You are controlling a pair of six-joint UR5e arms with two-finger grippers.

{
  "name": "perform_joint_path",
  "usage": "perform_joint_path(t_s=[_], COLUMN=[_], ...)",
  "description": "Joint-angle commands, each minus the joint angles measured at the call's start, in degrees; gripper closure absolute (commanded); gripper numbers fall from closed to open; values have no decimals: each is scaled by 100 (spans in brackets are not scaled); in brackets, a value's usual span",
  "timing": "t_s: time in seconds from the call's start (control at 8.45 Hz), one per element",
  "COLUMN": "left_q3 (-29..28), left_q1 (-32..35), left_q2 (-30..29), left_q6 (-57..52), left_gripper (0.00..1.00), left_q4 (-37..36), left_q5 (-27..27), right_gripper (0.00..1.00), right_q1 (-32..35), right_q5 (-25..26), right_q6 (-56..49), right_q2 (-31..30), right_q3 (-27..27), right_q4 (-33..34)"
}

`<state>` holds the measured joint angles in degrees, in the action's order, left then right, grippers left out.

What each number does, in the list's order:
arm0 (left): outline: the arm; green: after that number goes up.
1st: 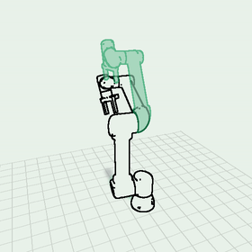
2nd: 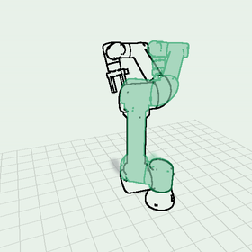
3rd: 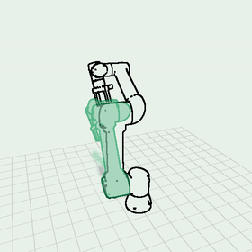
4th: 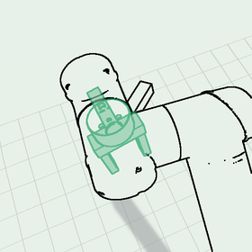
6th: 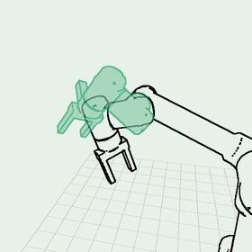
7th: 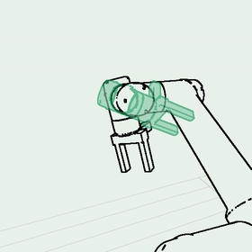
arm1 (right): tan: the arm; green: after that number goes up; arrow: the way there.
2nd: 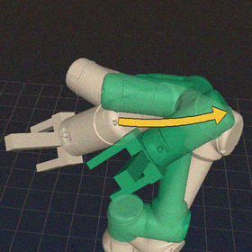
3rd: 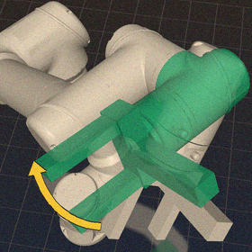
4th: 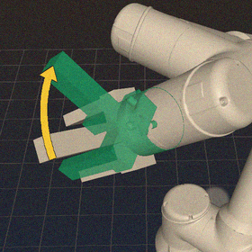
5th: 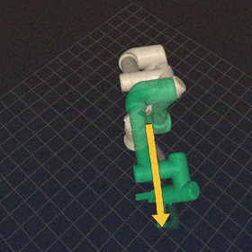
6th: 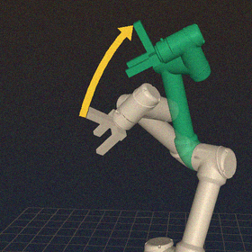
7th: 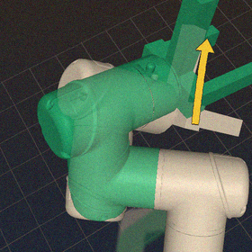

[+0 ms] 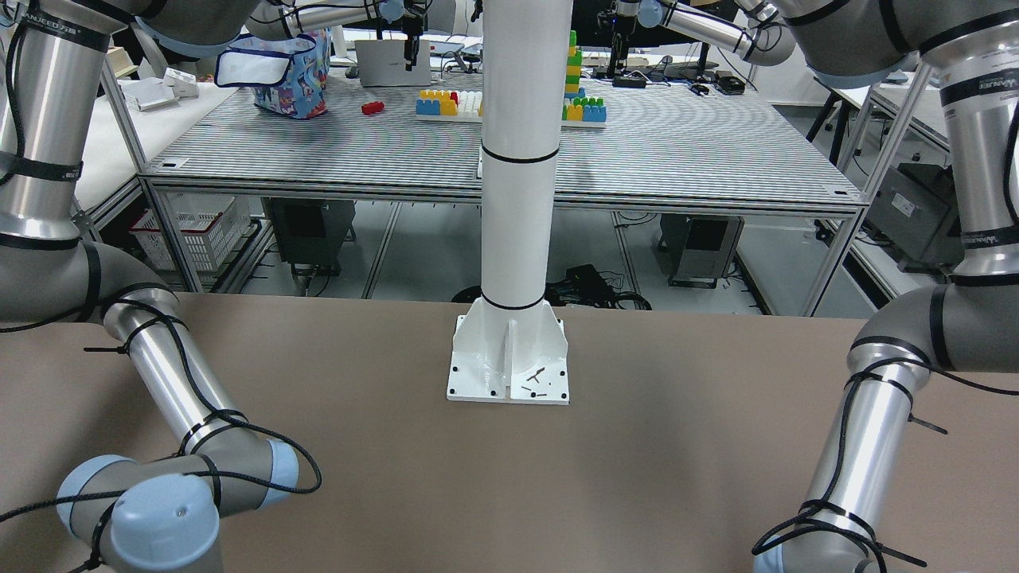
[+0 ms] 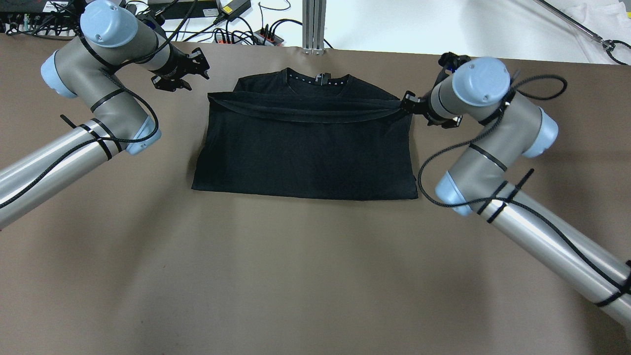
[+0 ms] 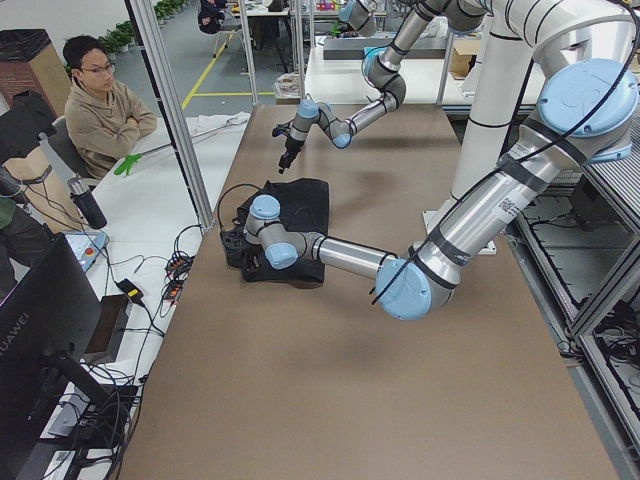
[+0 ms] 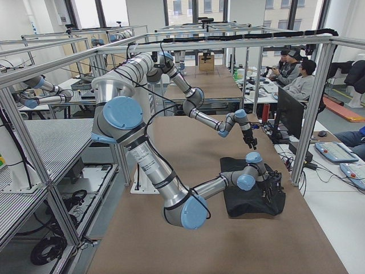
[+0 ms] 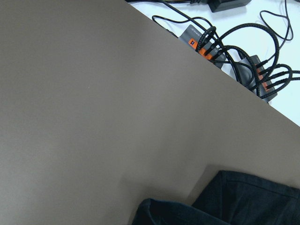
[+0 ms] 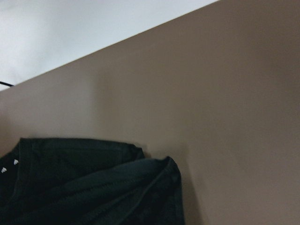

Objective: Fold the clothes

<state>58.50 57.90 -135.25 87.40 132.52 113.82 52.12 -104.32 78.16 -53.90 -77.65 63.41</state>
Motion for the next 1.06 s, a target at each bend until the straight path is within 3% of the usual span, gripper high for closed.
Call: perform_joint_path(t_s=[0.0,0.12,0.47,0.95], left_q3=[12,21,30,38], left_q1=[2,-7,-16,-42], left_q2=[-10,-10,-36,-133], left_q6=[14,23,23,84], left_gripper=[40,40,39,37], left_q4=[2,11,2,-7], left_q5=[0,0,-9,-18], right_gripper=[26,24,20,23], right_q1=[-622,-806,-913,-949], right_q5=[0,35,166,237], right_q6=[470,733,929,1193], right_q2=[-1155,-1358,-1447,-1439], right_q3=[-1511,-1725,-1639,-1112], right_q4=[-39,-39,-48,-926])
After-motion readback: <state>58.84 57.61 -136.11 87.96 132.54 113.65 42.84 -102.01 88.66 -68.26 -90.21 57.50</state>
